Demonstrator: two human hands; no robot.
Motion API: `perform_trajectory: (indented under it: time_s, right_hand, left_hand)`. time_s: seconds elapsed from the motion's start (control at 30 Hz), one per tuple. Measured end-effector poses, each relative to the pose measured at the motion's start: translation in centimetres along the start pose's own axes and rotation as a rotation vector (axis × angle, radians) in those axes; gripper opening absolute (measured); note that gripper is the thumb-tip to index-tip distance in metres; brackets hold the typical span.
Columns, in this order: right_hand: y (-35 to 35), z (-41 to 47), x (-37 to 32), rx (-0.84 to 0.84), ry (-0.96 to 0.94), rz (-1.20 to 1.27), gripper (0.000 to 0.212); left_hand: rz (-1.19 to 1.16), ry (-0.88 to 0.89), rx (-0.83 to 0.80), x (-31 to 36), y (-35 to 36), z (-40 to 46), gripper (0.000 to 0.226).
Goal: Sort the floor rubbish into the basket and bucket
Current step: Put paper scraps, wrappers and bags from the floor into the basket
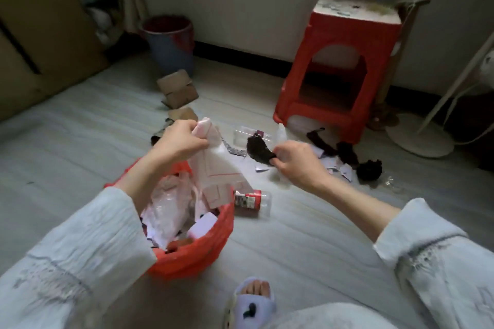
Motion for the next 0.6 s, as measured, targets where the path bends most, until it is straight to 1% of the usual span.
perform_trajectory:
  time_s: [0.1,0.13,0.2,0.23,0.3,0.37,0.43,0.47,0.53,0.6]
  right_hand:
    - [2.6,1.3,-5.3,-0.089,-0.088,0.065,0.017]
    - [3.5,1.7,-6.4,-0.115,-0.093,0.081,0.017]
    - [5.4,2.5,-7.9,-0.171,-0.062,0.132,0.017]
    - [6.1,2.7,-8.3,-0.203,-0.031,0.160,0.017]
    - [8.5,3.8,-9.2,-0.294,0.026,0.225,0.013]
    - [10.1,4.4,-9.4,-0.390,0.096,0.283,0.012]
    - [12.0,5.2,-9.6,-0.456,0.123,0.304,0.014]
    - [12.8,5.4,-9.7,-0.470,0.098,0.273,0.018]
    - [14.2,5.4,-9.6,-0.473,-0.008,0.149,0.044]
    - [15.3,4.7,-9.5,-0.463,-0.139,0.077,0.062]
  left_hand:
    - [-0.056,-0.158,0.075,-5.7,-3.5,-1.8,0.013]
    - [-0.062,-0.197,0.103,-7.2,-4.1,-2.2,0.013]
    - [-0.043,-0.265,0.162,-9.9,-4.6,-2.5,0.022]
    - [0.005,-0.283,0.177,-10.8,-4.5,-2.4,0.021]
    - [0.136,-0.325,0.198,-12.9,-4.2,-2.5,0.005]
    - [0.214,-0.345,0.202,-13.9,-3.3,-2.7,0.018]
    - [0.281,-0.341,0.221,-15.0,-2.3,-2.9,0.021]
    - [0.318,-0.324,0.240,-15.4,-1.8,-3.0,0.024]
    - [0.376,-0.280,0.284,-16.2,-0.5,-3.0,0.027]
    - [0.410,-0.222,0.297,-16.5,1.2,-2.7,0.027]
Point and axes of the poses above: each hand's wrist, its own z-axis towards the middle knuckle, its own y-axis out of the palm, x = y × z, the point moved 3 cm from there along z, towards the middle knuckle, and after that the axes turned 5 degrees about -x, right-handed, at the moved point
